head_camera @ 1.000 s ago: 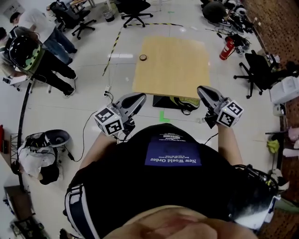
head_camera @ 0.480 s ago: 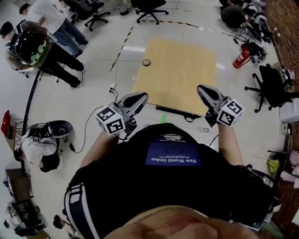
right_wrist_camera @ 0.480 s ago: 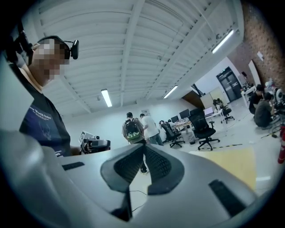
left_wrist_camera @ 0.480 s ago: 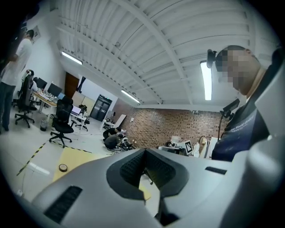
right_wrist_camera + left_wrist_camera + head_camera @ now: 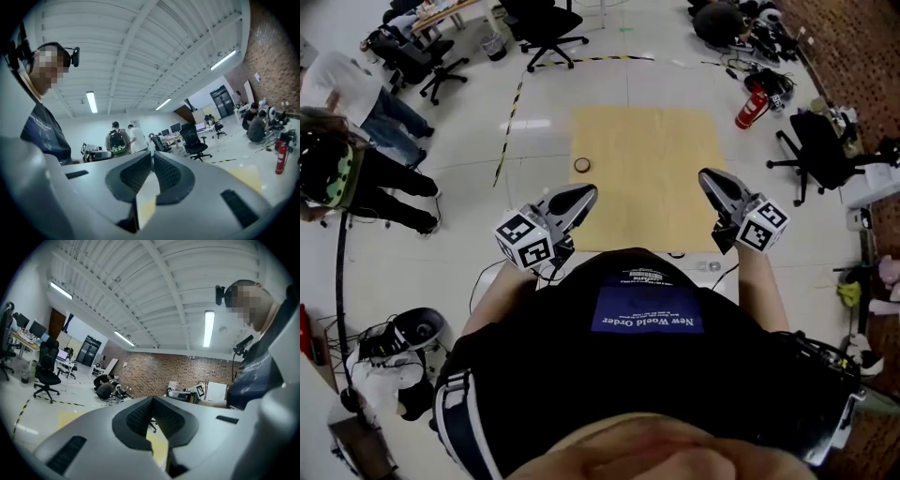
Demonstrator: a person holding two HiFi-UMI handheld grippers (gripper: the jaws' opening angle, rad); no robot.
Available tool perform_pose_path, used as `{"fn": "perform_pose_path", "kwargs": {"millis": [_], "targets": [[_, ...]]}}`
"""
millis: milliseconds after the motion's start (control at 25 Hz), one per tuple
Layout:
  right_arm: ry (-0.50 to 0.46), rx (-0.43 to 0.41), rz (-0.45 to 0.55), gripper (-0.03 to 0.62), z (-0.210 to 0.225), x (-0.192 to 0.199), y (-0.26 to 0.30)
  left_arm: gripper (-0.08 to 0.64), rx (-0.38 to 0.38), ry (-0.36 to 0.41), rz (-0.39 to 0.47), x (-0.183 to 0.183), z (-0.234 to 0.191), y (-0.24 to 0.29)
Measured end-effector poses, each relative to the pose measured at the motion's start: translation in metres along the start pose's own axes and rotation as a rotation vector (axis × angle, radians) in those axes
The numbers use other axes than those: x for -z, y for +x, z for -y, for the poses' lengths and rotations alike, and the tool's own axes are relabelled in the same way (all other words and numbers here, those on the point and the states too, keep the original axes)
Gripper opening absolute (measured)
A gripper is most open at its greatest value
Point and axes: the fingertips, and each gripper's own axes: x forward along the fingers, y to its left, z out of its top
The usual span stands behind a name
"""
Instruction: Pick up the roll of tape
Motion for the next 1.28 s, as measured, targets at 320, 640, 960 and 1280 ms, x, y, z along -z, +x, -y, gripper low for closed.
{"fn": "perform_pose_path", "kwargs": {"millis": [320,640,960,1280], "targets": [[-0.012,0.066,-0.002,0.005,0.033,-0.005,0.008,0.006,0.038,-0.002,-0.02,-0.003,-0.042,0.039],[-0.063,0.028,-0.012,-0.012,0.098,-0.042,-0.008,0.006,-0.072,-0.012,-0.004,-0.001,-0.04,0.09],[-0.097,-0.121,-0.134,-0.012,0.128,-0.024,0.026,0.006,-0.276,-0.059,0.032,0.008,-0.051,0.077],[-0.174,-0.34,-0.3,-0.002,0.098,0.05,0.171,0.006,-0.562,-0.123,0.066,0.027,-0.108,-0.037]]}}
